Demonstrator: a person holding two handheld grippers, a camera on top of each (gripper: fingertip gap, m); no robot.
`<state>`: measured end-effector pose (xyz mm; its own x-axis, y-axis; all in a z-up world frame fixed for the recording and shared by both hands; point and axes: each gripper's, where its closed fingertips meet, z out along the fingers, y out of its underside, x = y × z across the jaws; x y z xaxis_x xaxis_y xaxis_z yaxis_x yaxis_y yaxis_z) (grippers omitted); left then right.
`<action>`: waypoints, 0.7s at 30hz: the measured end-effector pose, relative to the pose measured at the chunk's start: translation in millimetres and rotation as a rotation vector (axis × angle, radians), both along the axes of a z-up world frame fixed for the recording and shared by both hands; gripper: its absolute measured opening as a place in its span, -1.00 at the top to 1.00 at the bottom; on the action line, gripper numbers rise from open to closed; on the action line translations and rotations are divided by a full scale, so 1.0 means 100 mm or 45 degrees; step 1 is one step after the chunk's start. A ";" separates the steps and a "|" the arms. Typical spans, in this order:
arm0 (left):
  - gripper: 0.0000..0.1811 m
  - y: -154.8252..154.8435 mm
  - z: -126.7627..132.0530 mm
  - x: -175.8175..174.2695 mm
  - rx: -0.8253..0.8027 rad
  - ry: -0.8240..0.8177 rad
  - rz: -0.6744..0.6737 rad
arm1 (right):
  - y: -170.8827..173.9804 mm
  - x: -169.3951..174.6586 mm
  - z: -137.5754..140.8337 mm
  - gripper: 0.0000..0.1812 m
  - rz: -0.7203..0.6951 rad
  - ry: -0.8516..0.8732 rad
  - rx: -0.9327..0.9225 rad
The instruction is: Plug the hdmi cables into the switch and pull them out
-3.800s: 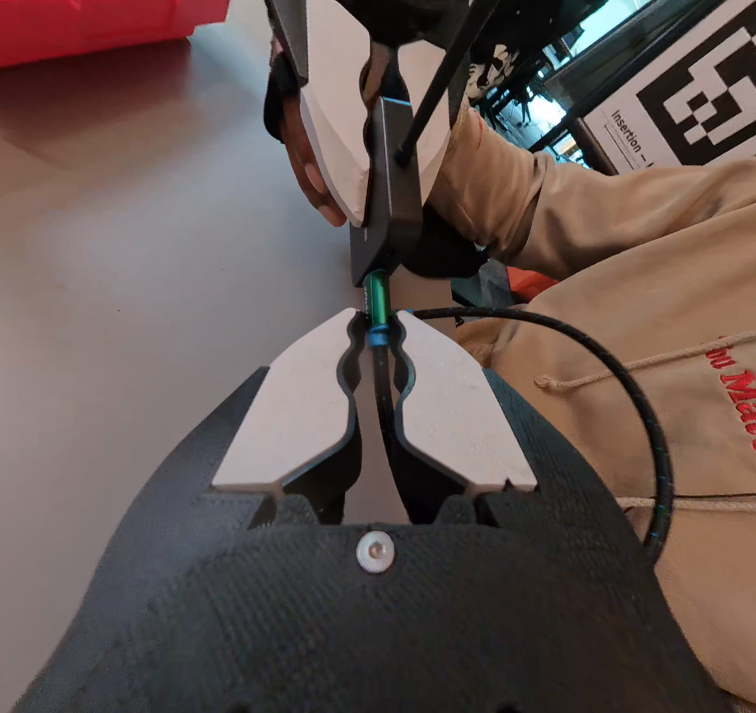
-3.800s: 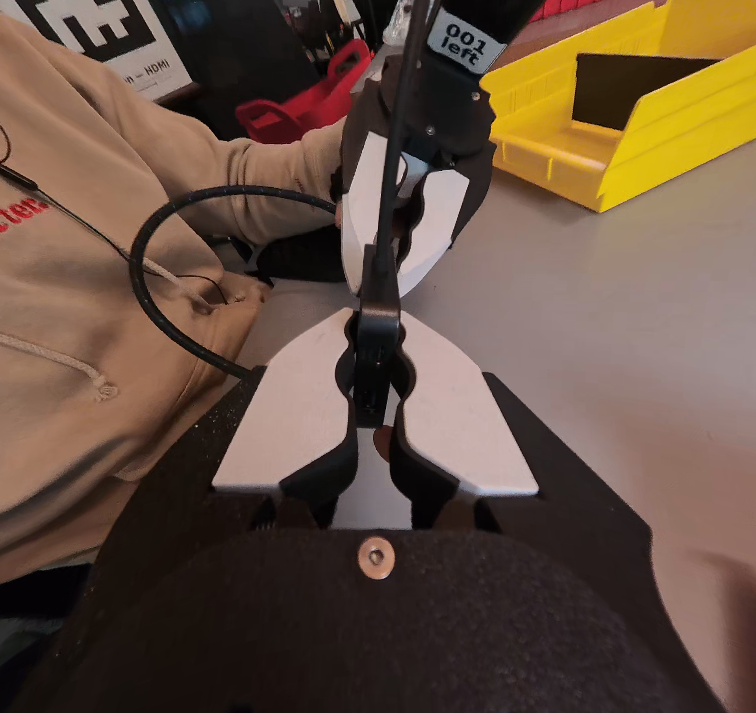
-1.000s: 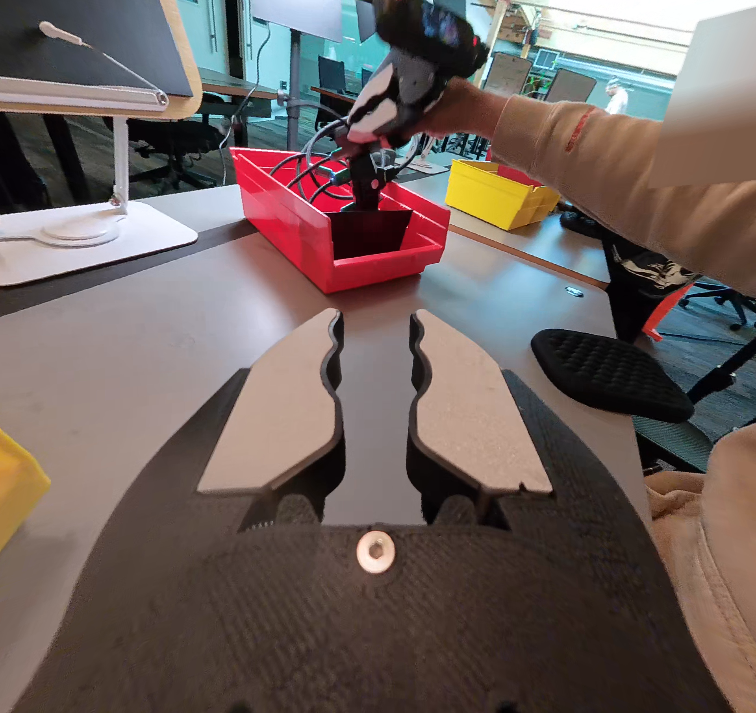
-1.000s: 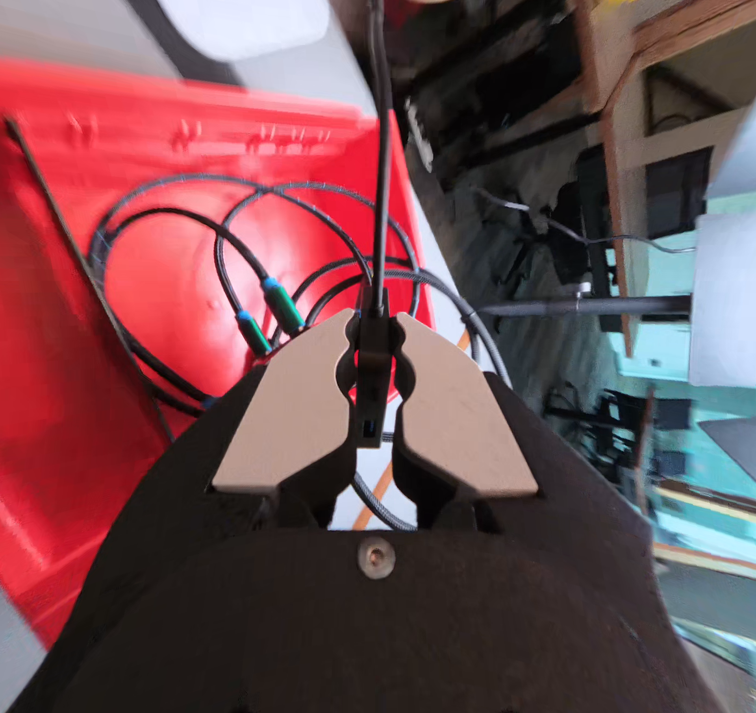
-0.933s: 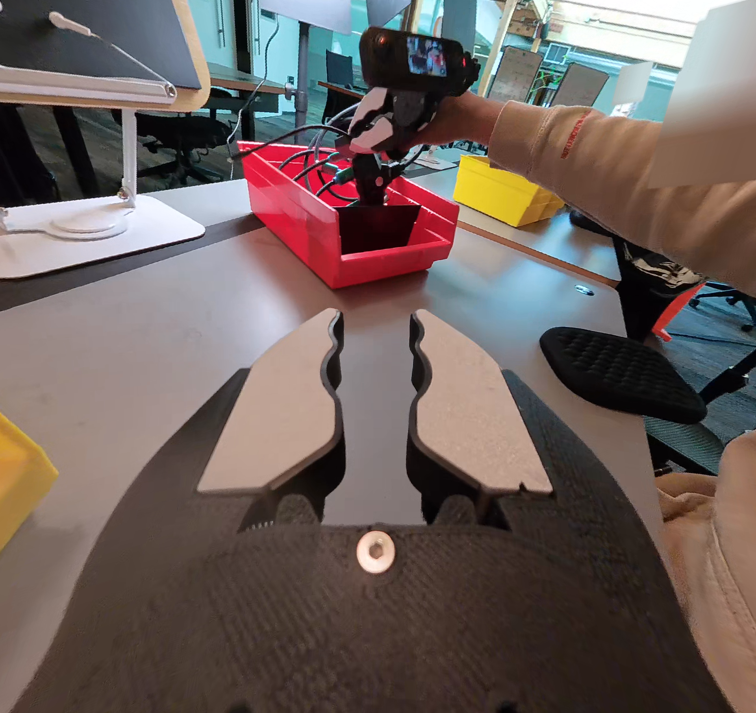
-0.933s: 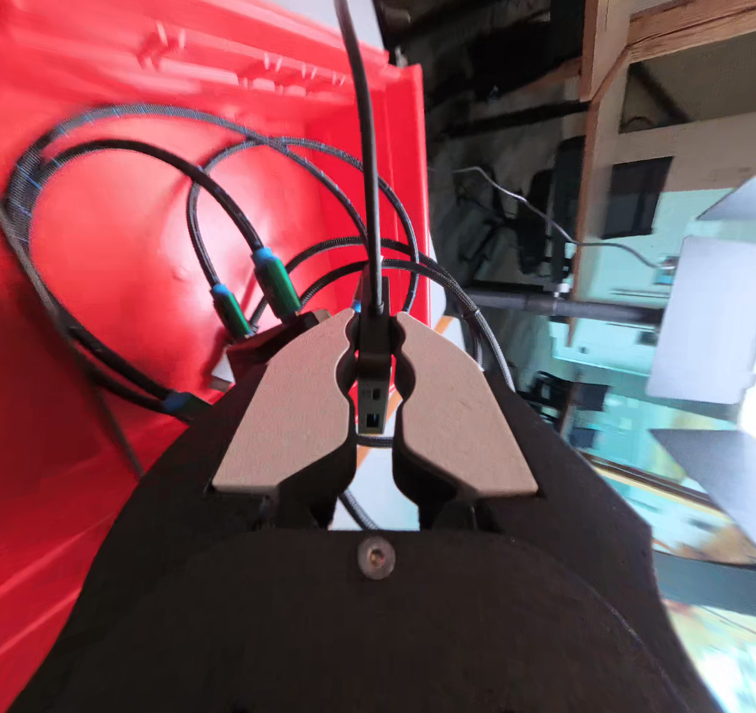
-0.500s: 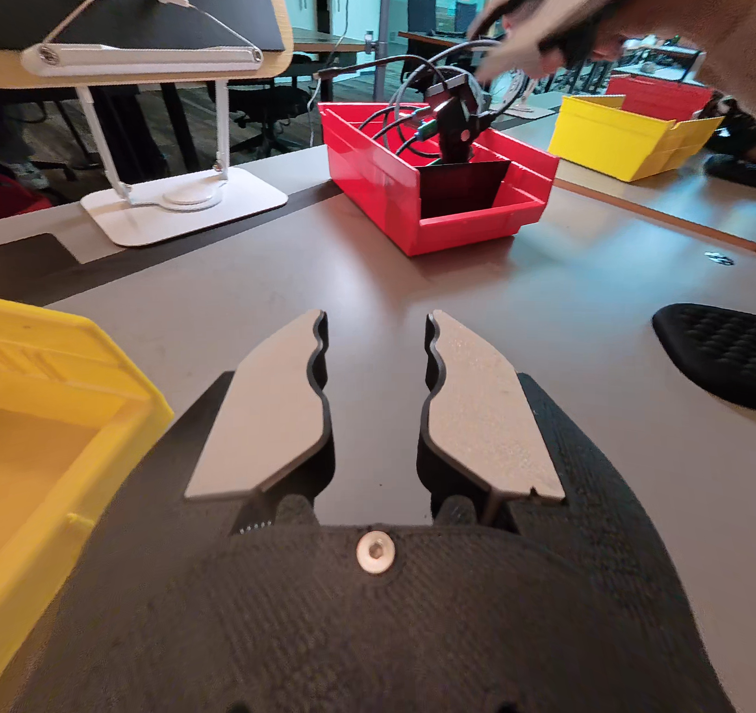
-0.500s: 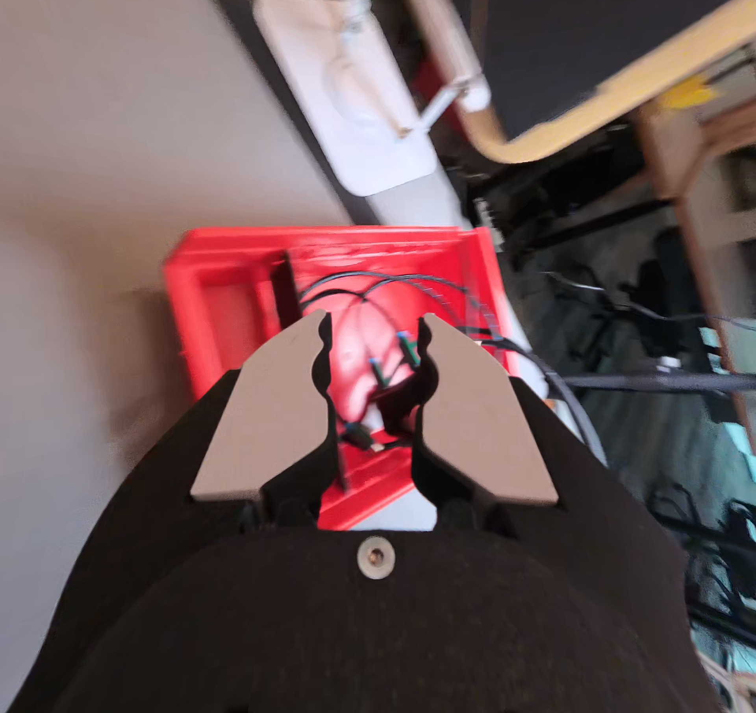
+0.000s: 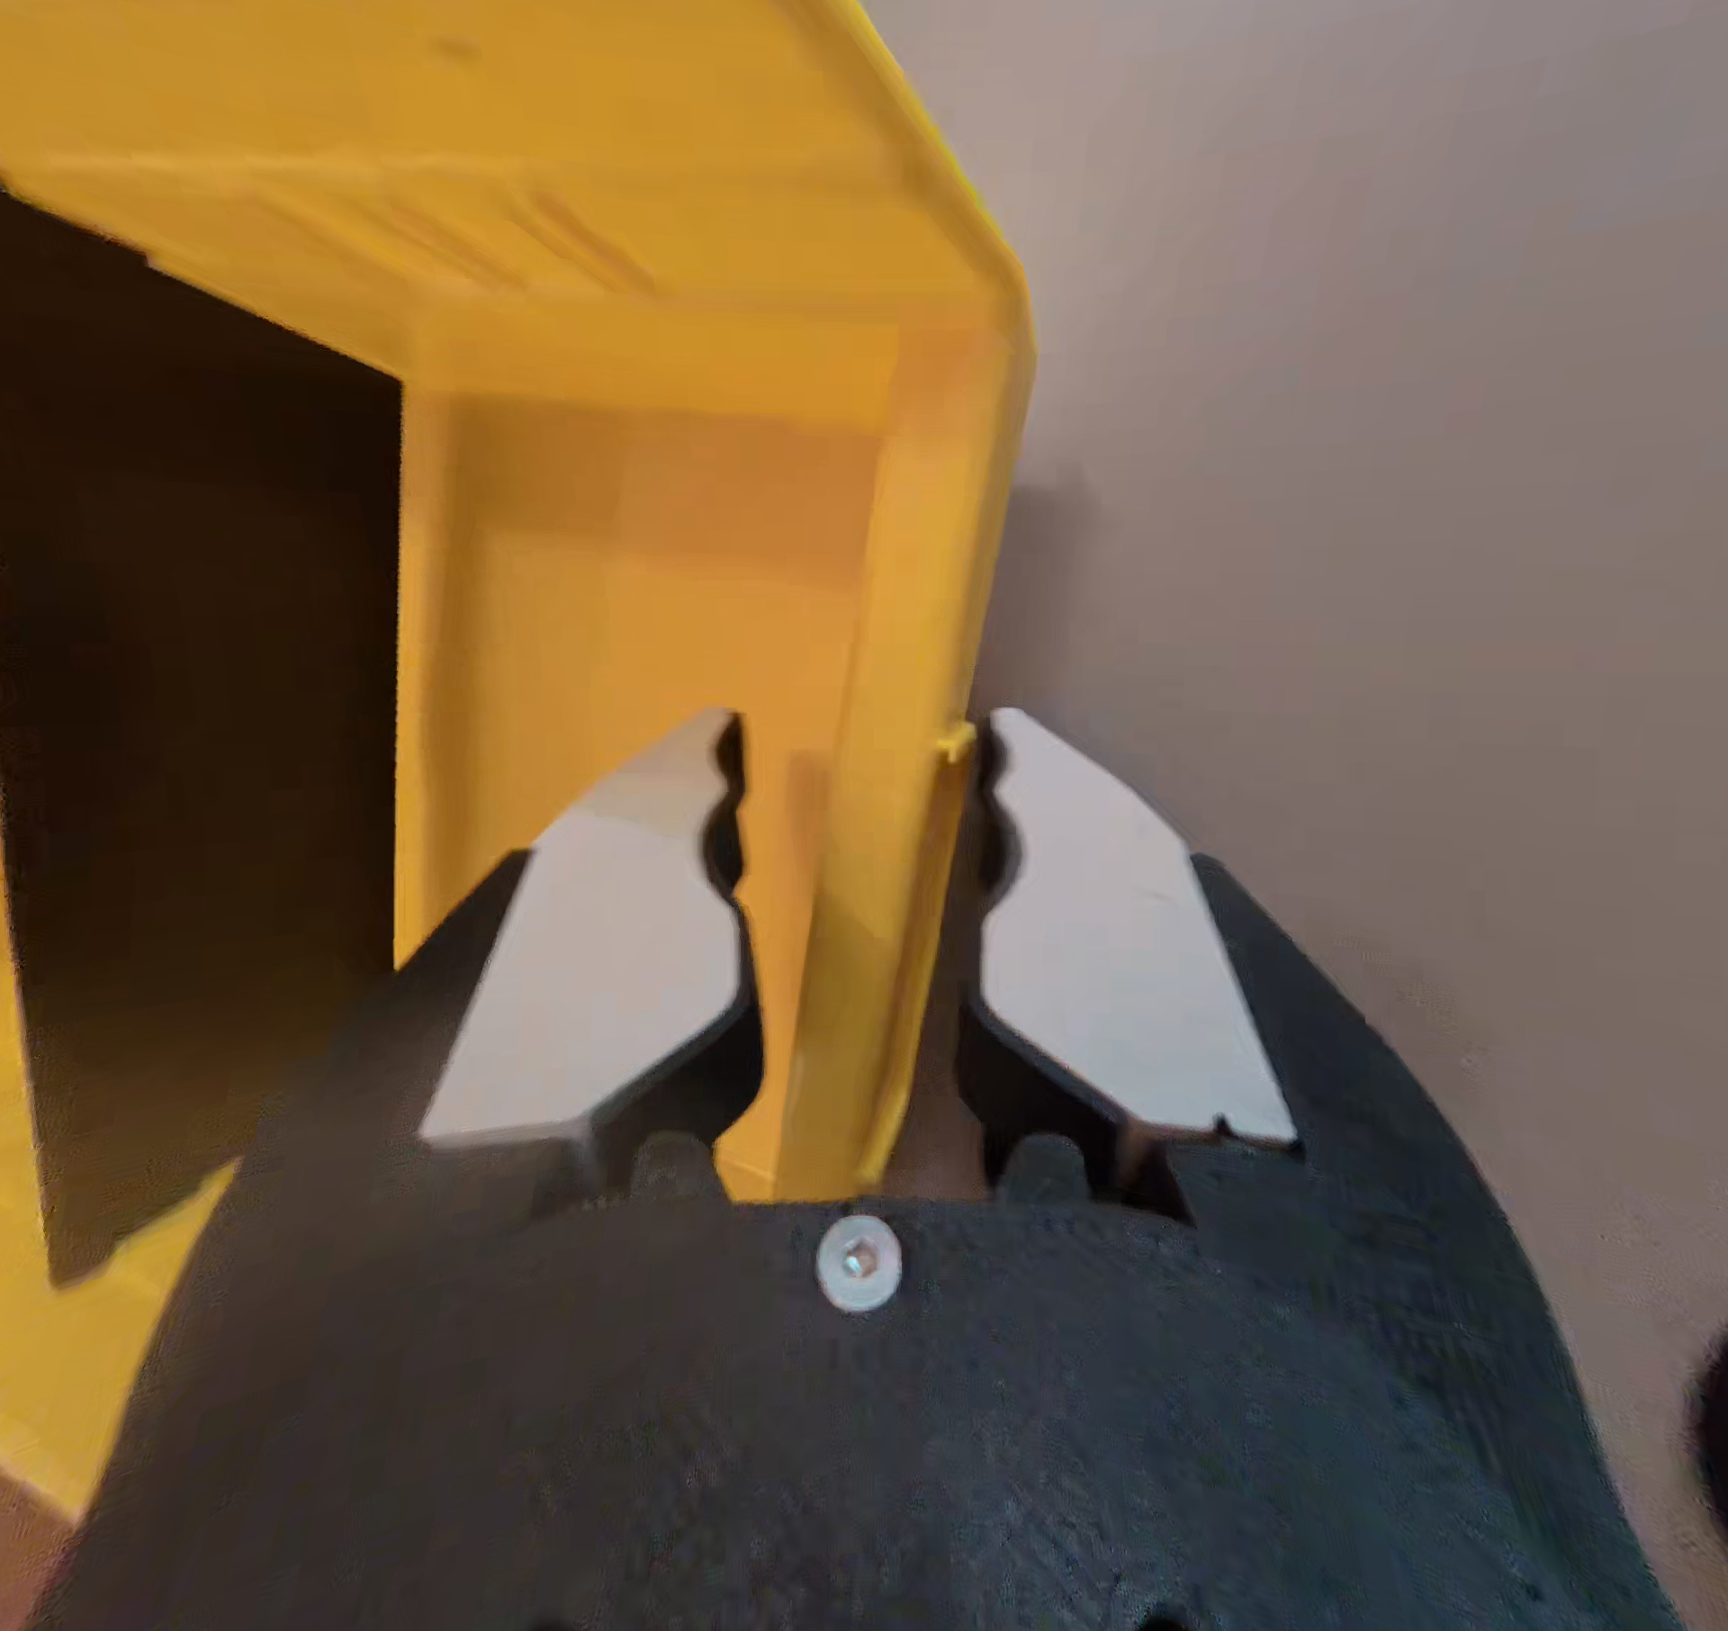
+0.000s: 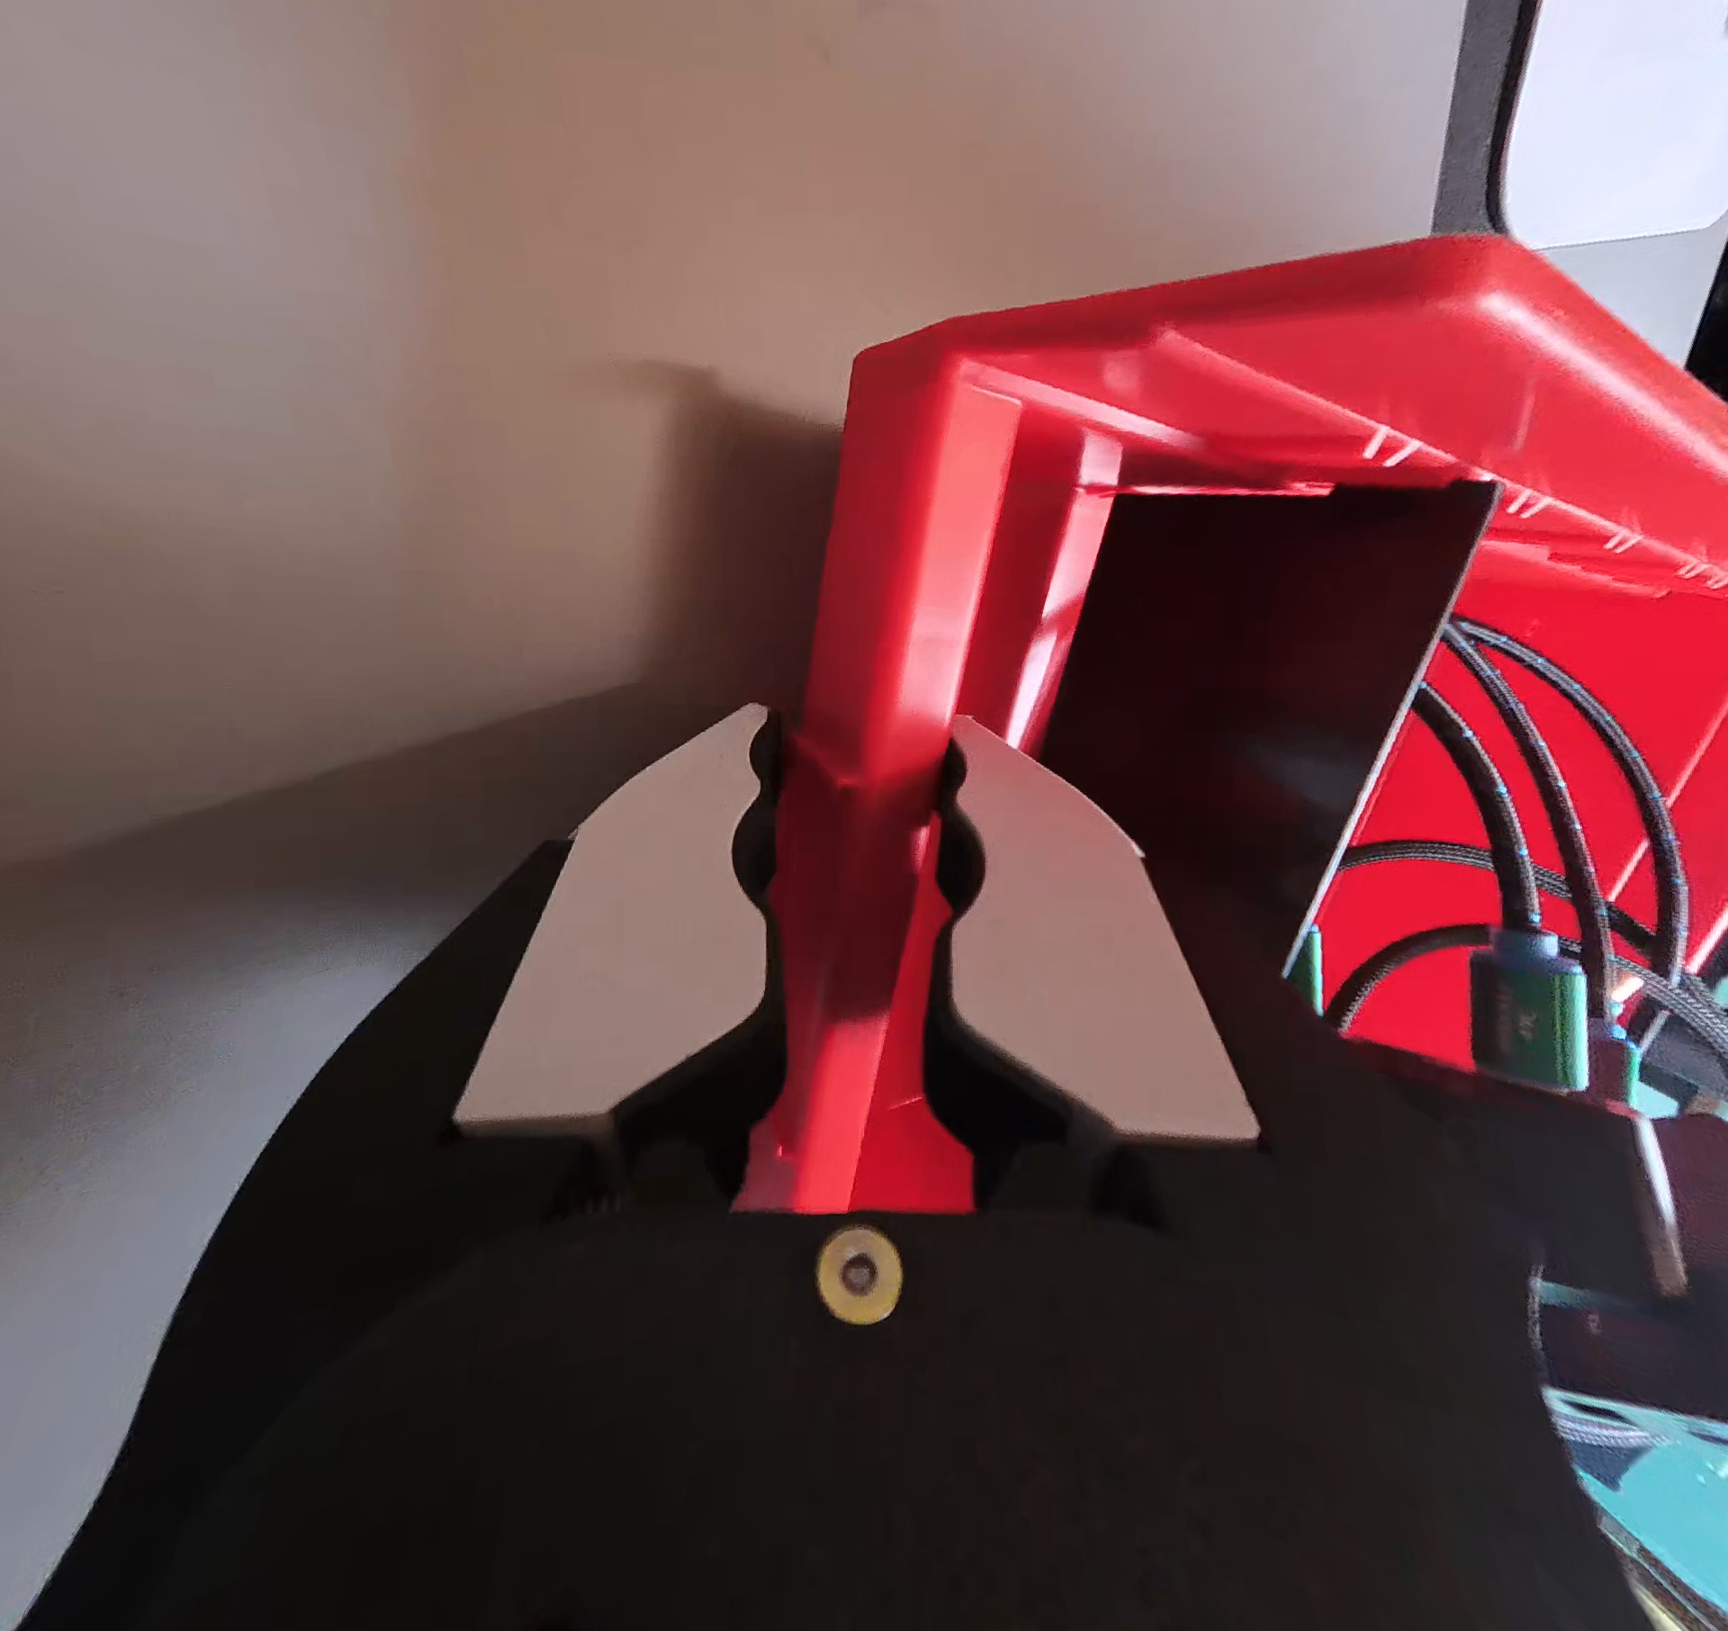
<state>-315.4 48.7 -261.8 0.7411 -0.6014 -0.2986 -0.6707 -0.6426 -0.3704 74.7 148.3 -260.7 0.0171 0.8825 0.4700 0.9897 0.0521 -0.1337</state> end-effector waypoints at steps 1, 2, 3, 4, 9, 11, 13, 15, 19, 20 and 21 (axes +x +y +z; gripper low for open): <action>0.62 0.01 -0.08 0.02 -0.013 0.016 -0.067 | -0.03 0.01 0.00 0.66 0.009 0.005 -0.005; 0.68 0.05 -0.10 0.07 0.019 0.015 -0.112 | -0.08 0.03 0.00 0.66 0.021 0.012 -0.004; 0.68 0.08 -0.10 0.12 0.053 0.014 -0.139 | -0.14 0.06 0.00 0.67 0.034 0.014 0.003; 0.68 0.08 -0.10 0.16 0.066 0.031 -0.156 | -0.22 0.09 0.00 0.67 0.051 0.010 0.015; 0.69 -0.01 -0.10 0.73 0.084 0.042 -0.365 | -0.71 0.16 0.01 0.67 0.193 0.037 0.064; 0.69 -0.05 -0.10 1.05 0.092 0.043 -0.488 | -0.93 0.15 0.02 0.67 0.241 0.056 0.071; 0.68 -0.07 -0.09 1.38 0.113 0.044 -0.613 | -1.14 0.11 0.03 0.67 0.255 0.110 0.080; 0.67 -0.02 -0.08 1.65 0.167 0.065 -0.729 | -1.37 0.04 0.10 0.65 0.212 0.239 0.068; 0.63 0.13 0.00 1.91 0.322 0.102 -0.817 | -1.82 -0.06 0.71 0.64 0.075 0.794 0.049; 0.61 0.12 0.05 1.94 0.333 0.053 -0.781 | -1.84 0.06 0.86 0.66 0.000 0.900 0.095; 0.62 0.09 0.13 1.99 0.356 -0.034 -0.746 | -1.82 0.25 0.98 0.67 -0.097 0.978 0.164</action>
